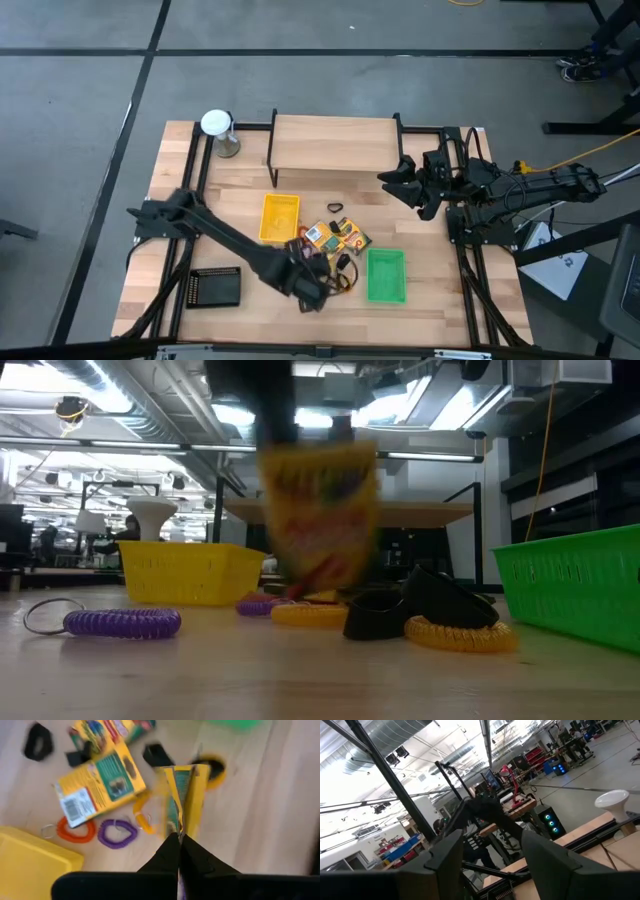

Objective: Pick & Place Office Desk Supplies
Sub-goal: Put the yellow crayon box into the black bin

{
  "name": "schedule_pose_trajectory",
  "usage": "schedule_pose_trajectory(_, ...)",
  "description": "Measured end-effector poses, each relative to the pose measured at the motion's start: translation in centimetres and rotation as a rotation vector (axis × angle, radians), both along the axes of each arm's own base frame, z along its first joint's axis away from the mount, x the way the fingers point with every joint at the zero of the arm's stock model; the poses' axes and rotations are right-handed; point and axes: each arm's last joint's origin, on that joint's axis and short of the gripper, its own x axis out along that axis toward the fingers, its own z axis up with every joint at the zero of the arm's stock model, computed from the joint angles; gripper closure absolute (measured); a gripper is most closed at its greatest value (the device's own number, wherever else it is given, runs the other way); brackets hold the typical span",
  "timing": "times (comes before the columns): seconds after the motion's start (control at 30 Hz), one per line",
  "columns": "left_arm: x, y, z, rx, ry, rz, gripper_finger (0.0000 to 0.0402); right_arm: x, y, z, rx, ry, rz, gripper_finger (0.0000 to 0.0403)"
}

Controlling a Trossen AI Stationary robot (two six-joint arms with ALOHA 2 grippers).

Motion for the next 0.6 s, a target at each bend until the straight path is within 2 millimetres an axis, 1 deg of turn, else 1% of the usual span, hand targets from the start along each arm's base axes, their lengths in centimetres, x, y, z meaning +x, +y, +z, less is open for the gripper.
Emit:
schedule_pose_trajectory(0.17, -1.9, 1.4, 4.6, -0.095, -0.123, 0.082, 0.04, 0.0, 0.0, 0.0, -0.008, 0.0, -0.002, 0.0197)
schedule_pose_trajectory(0.33, -4.8, 1.5, 8.7, -0.203, -0.208, 0.082, 0.04, 0.0, 0.0, 0.0, -0.008, 0.0, -0.002, 0.0197)
schedule_pose_trajectory(0.47, -7.1, 0.9, 10.3, -0.298, -0.193, 0.071, 0.04, 0.0, 0.0, 0.0, -0.01, 0.0, -0.002, 0.0197)
schedule_pose_trajectory(0.53, -8.4, 0.3, 10.7, -0.343, -0.154, 0.074, 0.04, 0.0, 0.0, 0.0, -0.01, 0.0, -0.002, 0.0197)
schedule_pose_trajectory(0.6, -9.7, -0.4, 10.7, -0.355, -0.096, 0.09, 0.04, 0.0, 0.0, 0.0, -0.01, 0.0, -0.002, 0.0197)
